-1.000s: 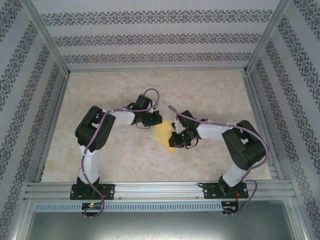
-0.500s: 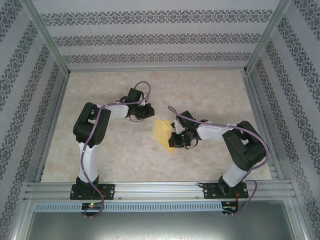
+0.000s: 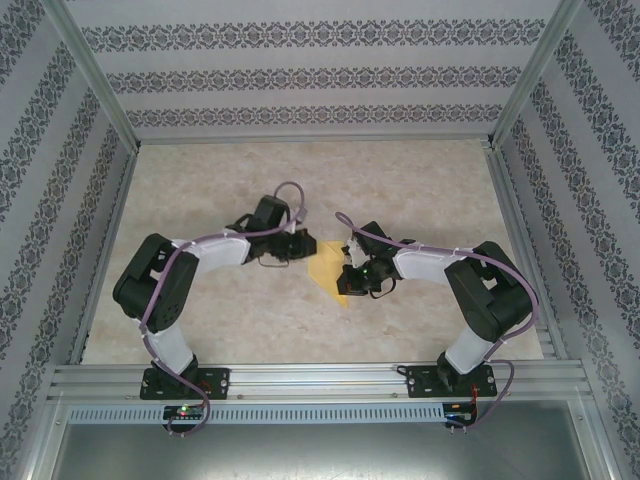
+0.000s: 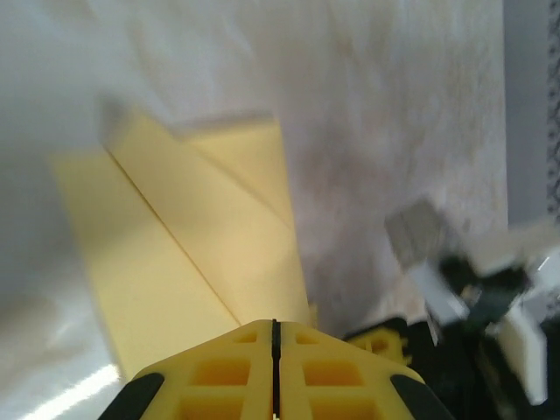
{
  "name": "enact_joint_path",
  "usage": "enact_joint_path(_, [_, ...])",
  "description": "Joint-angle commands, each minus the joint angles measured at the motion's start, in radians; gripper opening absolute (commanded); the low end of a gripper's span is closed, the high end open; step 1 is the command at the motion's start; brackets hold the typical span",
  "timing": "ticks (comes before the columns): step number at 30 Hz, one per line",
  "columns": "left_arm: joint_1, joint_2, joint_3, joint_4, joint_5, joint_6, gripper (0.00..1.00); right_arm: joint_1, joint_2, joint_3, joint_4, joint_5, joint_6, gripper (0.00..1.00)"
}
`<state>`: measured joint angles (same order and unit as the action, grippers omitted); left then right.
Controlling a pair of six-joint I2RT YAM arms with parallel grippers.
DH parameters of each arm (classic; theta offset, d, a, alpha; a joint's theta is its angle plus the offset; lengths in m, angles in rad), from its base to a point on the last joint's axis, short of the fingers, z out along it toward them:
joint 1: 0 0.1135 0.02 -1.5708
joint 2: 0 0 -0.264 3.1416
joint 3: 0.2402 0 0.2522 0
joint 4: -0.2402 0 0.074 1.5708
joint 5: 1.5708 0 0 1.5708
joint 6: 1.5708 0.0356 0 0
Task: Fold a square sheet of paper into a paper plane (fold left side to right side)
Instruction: Fourth fold the wing at the center of the table.
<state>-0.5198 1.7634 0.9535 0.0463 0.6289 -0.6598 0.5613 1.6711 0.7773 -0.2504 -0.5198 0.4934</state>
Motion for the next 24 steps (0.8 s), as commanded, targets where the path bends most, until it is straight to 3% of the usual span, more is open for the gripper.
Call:
enact_joint_path(1, [-0.073, 0.016, -0.014, 0.083, 0.018, -0.058, 0.1, 0.028, 0.069, -0.036, -0.127, 0.09, -0.007, 0.0])
enact_joint_path(8, [-0.163, 0.121, 0.021, 0.112, -0.001, -0.069, 0.09, 0.028, 0.062, -0.027, -0.152, 0.094, -0.015, 0.0])
enact_joint_path(24, [-0.133, 0.203, 0.075, 0.015, -0.155, 0.0, 0.07, 0.029, 0.067, -0.029, -0.174, 0.101, -0.02, 0.0])
